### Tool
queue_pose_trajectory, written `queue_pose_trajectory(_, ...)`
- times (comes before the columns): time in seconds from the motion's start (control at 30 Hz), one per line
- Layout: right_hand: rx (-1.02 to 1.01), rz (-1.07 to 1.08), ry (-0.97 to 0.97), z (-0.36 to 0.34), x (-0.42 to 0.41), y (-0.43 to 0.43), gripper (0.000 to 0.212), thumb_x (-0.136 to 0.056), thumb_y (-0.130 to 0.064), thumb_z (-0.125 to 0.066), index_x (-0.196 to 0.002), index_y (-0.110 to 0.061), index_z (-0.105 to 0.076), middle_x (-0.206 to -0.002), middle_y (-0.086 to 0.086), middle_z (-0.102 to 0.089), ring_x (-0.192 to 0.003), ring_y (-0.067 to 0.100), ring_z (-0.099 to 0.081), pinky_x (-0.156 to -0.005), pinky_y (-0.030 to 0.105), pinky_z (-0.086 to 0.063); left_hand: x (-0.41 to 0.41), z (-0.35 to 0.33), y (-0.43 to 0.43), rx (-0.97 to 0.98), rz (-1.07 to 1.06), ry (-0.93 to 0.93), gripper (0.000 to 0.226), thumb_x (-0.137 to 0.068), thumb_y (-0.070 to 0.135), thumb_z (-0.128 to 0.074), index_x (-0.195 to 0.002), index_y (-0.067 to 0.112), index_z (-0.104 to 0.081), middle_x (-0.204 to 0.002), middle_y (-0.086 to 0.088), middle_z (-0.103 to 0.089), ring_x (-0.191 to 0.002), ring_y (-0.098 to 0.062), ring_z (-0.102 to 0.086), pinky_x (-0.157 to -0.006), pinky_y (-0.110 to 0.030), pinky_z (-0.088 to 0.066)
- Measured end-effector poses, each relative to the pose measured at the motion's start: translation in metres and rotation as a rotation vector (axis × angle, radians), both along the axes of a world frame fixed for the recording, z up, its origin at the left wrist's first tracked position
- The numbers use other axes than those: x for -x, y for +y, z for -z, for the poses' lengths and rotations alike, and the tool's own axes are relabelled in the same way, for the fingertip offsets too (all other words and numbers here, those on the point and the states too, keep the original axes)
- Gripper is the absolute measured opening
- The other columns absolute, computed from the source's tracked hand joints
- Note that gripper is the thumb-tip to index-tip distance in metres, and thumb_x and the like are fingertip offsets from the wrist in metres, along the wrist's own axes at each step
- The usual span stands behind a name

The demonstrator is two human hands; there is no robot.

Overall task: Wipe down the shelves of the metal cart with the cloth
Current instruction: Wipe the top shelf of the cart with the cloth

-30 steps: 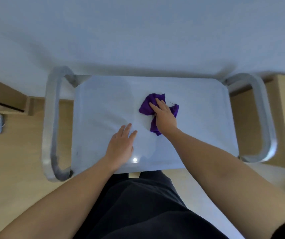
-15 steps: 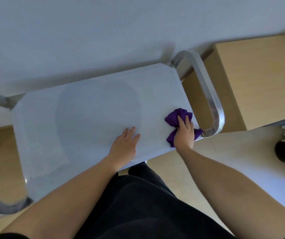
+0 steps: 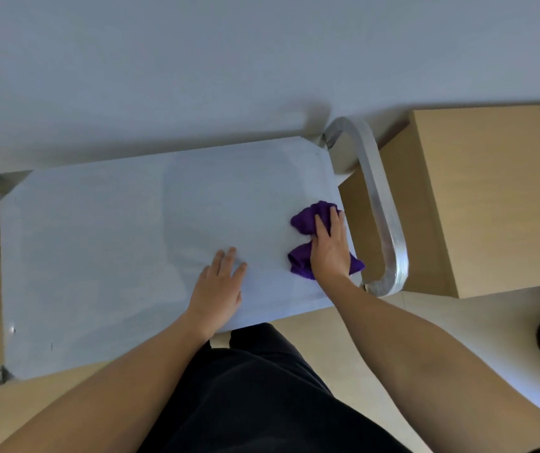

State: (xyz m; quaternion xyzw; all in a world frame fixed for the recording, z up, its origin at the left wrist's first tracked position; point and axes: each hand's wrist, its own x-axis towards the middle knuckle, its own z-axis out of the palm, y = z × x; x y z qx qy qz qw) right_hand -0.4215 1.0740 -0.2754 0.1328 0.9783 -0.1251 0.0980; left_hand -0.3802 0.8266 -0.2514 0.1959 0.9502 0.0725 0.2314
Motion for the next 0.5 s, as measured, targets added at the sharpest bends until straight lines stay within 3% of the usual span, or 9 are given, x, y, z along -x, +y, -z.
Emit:
queue_pose_trajectory(0.1,0.019,0.026,0.035,-0.003,0.003,-0.043,0.065,-0.092,-0.007,-0.053,-0.15,-0.005,-0.025,-0.161,0.017,-0.007,-0.149,0.034,-0.005,-0.121,0.043,-0.017,-0.004,0.004,0.005,0.009,-0.026,0.013,0.06,-0.063,0.013,-0.081,-0.12,0.009,-0.062,-0.142,-0.022,-0.046,-0.128,-0.043,-0.047,-0.087,-0.051,-0.053)
queue_pose_trajectory(0.23,0.128,-0.404,0.074,0.011,0.008,-0.058,0.068,-0.076,0.006,-0.069,-0.139,-0.002,-0.045,-0.152,0.019,-0.035,-0.141,0.036,-0.033,-0.11,0.044,-0.037,-0.004,0.005,0.011,0.026,-0.081,0.0,0.061,-0.061,0.015,-0.084,-0.118,0.008,-0.062,-0.141,-0.023,-0.047,-0.128,-0.045,-0.046,-0.085,-0.055,-0.053)
queue_pose_trajectory(0.33,0.059,-0.588,0.091,0.018,0.04,-0.018,0.06,-0.081,-0.005,-0.071,-0.136,-0.007,-0.049,-0.148,0.017,-0.041,-0.136,0.035,-0.04,-0.107,0.043,-0.042,-0.005,0.007,0.013,0.024,-0.112,0.011,0.059,-0.062,0.016,-0.083,-0.117,0.008,-0.063,-0.141,-0.022,-0.047,-0.128,-0.044,-0.047,-0.086,-0.056,-0.052)
queue_pose_trajectory(0.4,-0.065,-0.561,0.045,0.019,0.068,0.009,0.047,-0.089,-0.015,-0.064,-0.134,-0.012,-0.05,-0.151,0.014,-0.037,-0.14,0.036,-0.032,-0.113,0.043,-0.034,-0.007,0.007,0.015,0.009,-0.138,0.018,0.057,-0.064,0.015,-0.082,-0.118,0.008,-0.062,-0.142,-0.021,-0.046,-0.129,-0.043,-0.046,-0.087,-0.056,-0.052)
queue_pose_trajectory(0.5,-0.187,-0.355,0.022,0.014,0.102,0.024,0.047,-0.095,-0.028,-0.051,-0.139,-0.016,-0.045,-0.156,0.013,-0.023,-0.145,0.038,-0.01,-0.119,0.047,-0.015,-0.012,0.008,0.015,-0.008,-0.171,0.015,0.058,-0.07,0.016,-0.078,-0.124,0.01,-0.06,-0.148,-0.018,-0.04,-0.134,-0.04,-0.041,-0.091,-0.054,-0.051)
